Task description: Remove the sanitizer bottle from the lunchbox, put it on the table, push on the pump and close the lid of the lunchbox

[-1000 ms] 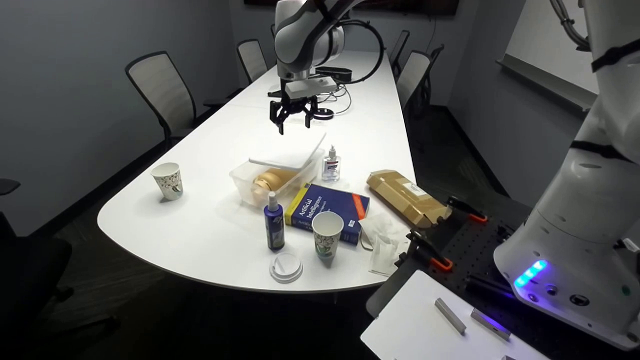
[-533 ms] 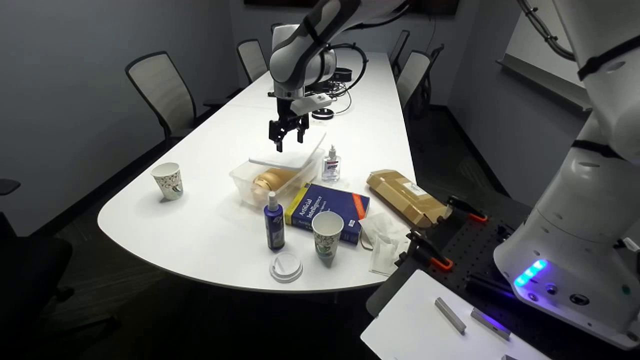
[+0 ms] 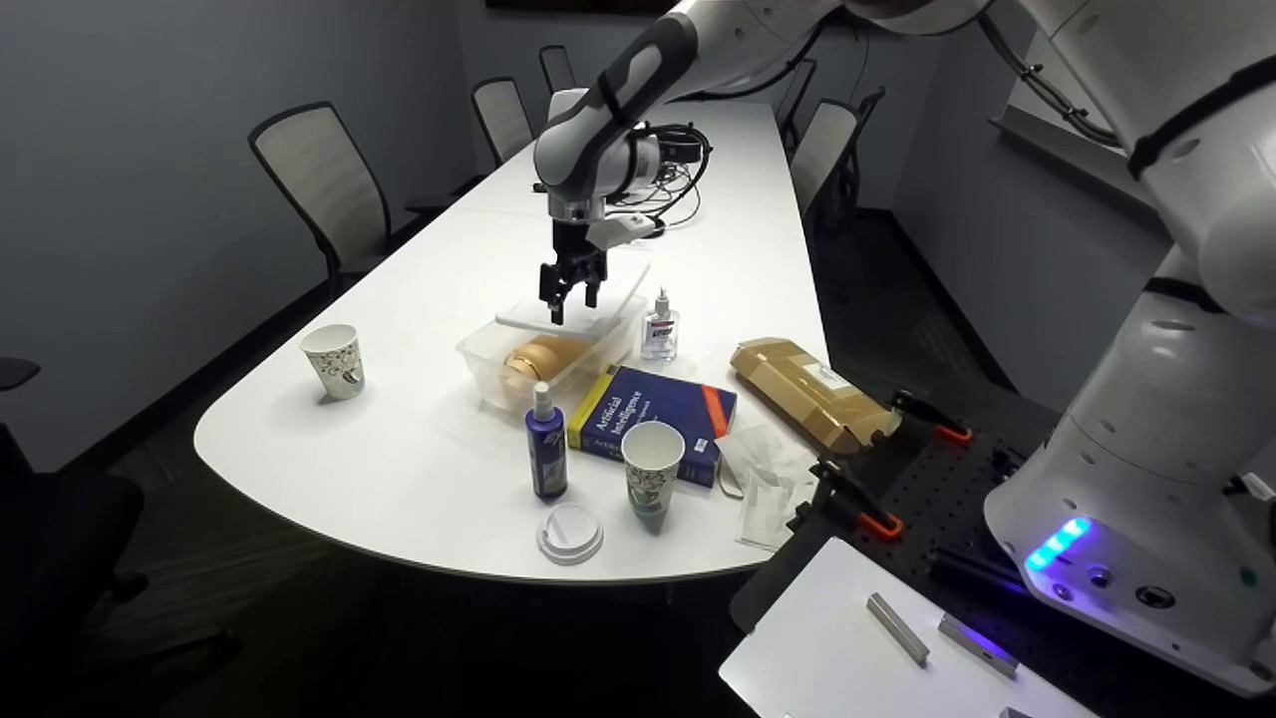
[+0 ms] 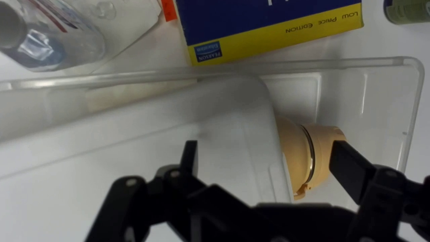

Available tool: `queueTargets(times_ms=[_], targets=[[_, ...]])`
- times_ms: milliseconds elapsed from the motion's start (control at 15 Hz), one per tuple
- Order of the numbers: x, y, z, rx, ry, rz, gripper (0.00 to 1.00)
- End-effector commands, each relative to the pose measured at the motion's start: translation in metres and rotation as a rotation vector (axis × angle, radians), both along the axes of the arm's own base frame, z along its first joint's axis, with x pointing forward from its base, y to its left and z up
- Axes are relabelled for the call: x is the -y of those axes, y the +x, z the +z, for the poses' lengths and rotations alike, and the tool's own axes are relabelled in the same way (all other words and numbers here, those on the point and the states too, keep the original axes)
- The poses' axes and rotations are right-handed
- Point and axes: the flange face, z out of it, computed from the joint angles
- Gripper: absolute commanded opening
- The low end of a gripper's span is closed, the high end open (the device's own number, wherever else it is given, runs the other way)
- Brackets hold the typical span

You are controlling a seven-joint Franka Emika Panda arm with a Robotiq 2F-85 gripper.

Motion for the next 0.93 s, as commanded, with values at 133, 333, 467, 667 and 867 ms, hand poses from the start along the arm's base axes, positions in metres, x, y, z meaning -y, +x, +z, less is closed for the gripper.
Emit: queueTargets(times_ms=[133, 333, 467, 667, 867], targets=[[-0.010, 0.012, -0.018, -0.061, 0.056, 0.032, 1.00], [-0.016, 0.013, -0.031, -0.078, 0.073, 0.033, 1.00], [-0.020, 0.013, -0.039, -0.086, 0.088, 0.039, 1.00], [-0.025, 0.012, -0.050, -0.099, 0.103, 0.040, 1.00], [-0.031, 0.014, -0.051, -0.096, 0.114, 0.038, 1.00]])
